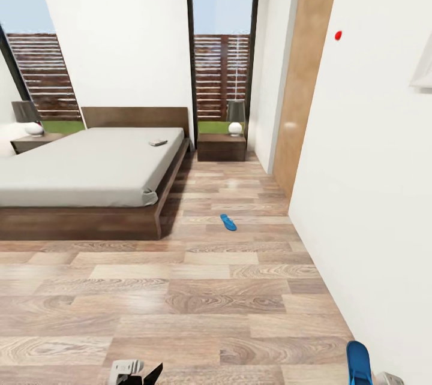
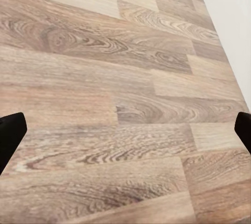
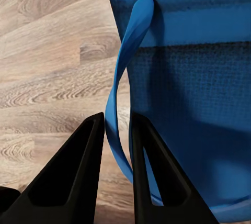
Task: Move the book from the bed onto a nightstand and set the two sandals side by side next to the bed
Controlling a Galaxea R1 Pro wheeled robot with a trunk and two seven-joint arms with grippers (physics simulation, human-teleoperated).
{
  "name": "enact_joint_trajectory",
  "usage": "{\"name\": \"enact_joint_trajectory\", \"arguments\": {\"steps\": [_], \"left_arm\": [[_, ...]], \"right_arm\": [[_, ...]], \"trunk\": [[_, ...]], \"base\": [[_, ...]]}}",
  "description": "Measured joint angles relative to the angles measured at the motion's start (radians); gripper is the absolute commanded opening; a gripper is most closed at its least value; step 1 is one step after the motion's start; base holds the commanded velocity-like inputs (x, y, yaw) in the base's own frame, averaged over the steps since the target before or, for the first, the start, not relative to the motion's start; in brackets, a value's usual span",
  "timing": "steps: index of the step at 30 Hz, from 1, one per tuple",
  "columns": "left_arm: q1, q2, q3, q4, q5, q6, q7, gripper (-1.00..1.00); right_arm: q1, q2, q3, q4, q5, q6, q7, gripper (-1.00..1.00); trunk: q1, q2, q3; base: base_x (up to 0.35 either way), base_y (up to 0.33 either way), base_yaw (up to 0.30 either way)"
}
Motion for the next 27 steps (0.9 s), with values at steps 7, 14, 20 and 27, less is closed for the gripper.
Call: {"name": "enact_joint_trajectory", "arguments": {"steps": [7, 14, 20, 27], "left_arm": [[0.0, 0.0, 0.0, 0.0, 0.0, 0.0, 0.0, 1.0], [0.0, 0.0, 0.0, 0.0, 0.0, 0.001, -0.001, 1.0], [0.0, 0.0, 0.0, 0.0, 0.0, 0.002, -0.002, 1.0], [0.0, 0.0, 0.0, 0.0, 0.0, 0.002, -0.001, 1.0]], "right_arm": [[0.0, 0.0, 0.0, 0.0, 0.0, 0.0, 0.0, -1.0], [0.0, 0.0, -0.001, 0.0, 0.0, 0.0, 0.001, -1.0], [0.0, 0.001, -0.001, 0.0, 0.0, 0.0, 0.001, -1.0], [0.0, 0.0, -0.001, 0.0, 0.0, 0.0, 0.001, -1.0]], "trunk": [[0.0, 0.0, -0.006], [-0.004, 0.007, -0.003], [-0.027, 0.049, 0.016], [-0.054, 0.098, 0.038]], "base": [[0.0, 0.0, 0.0], [0.0, 0.0, 0.0], [0.0, 0.0, 0.0], [0.0, 0.0, 0.0]]}}
